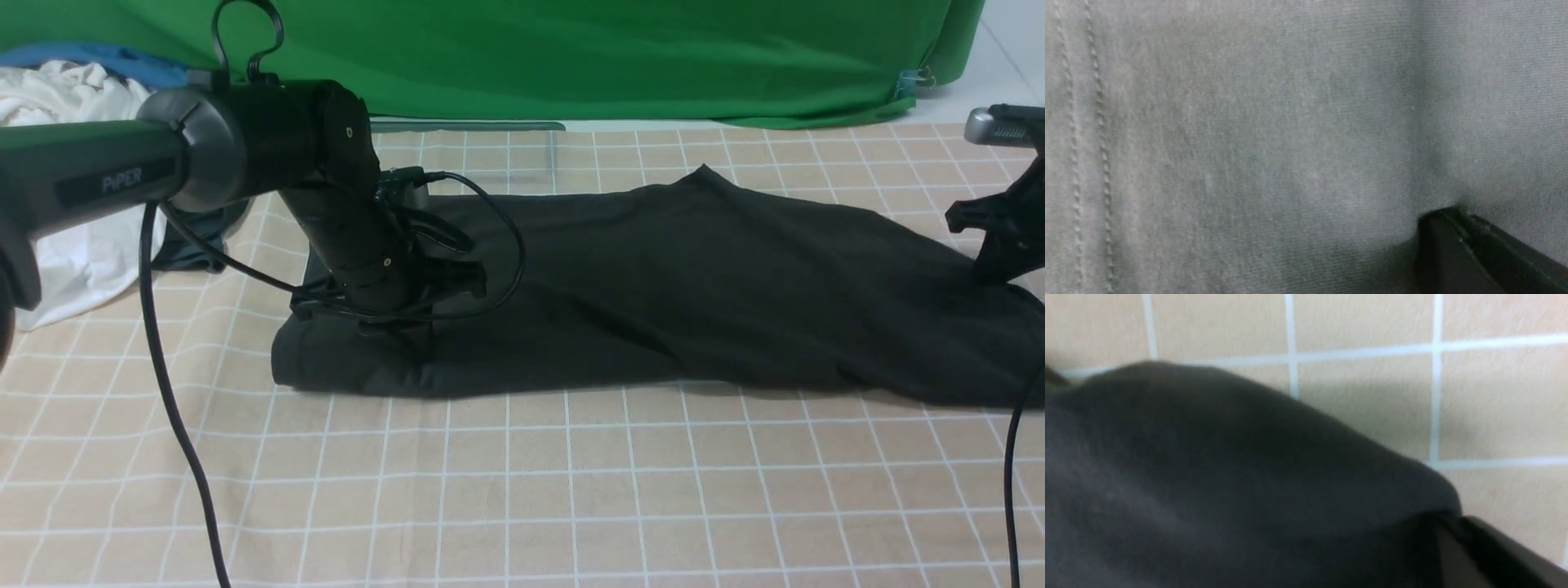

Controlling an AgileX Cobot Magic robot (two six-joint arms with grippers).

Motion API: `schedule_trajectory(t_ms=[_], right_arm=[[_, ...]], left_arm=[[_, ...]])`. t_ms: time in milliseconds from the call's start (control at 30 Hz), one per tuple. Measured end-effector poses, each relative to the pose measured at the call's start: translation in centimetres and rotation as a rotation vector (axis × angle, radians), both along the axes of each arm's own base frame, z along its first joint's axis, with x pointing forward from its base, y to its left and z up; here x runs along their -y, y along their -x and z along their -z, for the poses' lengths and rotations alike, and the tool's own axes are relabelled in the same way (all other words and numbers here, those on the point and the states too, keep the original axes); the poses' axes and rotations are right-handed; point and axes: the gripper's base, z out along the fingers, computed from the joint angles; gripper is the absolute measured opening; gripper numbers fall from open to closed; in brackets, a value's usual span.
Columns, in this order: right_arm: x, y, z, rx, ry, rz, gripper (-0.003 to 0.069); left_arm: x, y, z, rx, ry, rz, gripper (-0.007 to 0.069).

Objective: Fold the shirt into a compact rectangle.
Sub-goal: 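Pull the folded dark garment lengthwise by its ends to straighten it flat on the table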

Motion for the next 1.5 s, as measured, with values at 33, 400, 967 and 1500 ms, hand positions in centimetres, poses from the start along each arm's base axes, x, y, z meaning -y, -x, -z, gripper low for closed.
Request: schedule_trajectory(t_ms=[33,400,967,1500], right_arm=[[0.0,-0.1,0.0,0.008,0.002,-0.002,0.0046],[0.8,-0.7,-1.5,0.091,0.111,-0.049,0.0043],[1.5,0.0,-3.1,0.066,0.165,0.059,0.0484],[3.3,2.7,-0.8,-0.241,0.088,0.183,0.0612]], left_arm=[[0.0,0.0,0.0,0.000,0.000,0.000,0.0013],[0.0,0.1,0.0,-0.014,-0.003,0.002,0.0013],[-0.2,0.6,-2.5,0.043,0.010,0.000,0.0013],[-2.0,7.4,-10.8,0.200,0.079,-0.021,0.0013]])
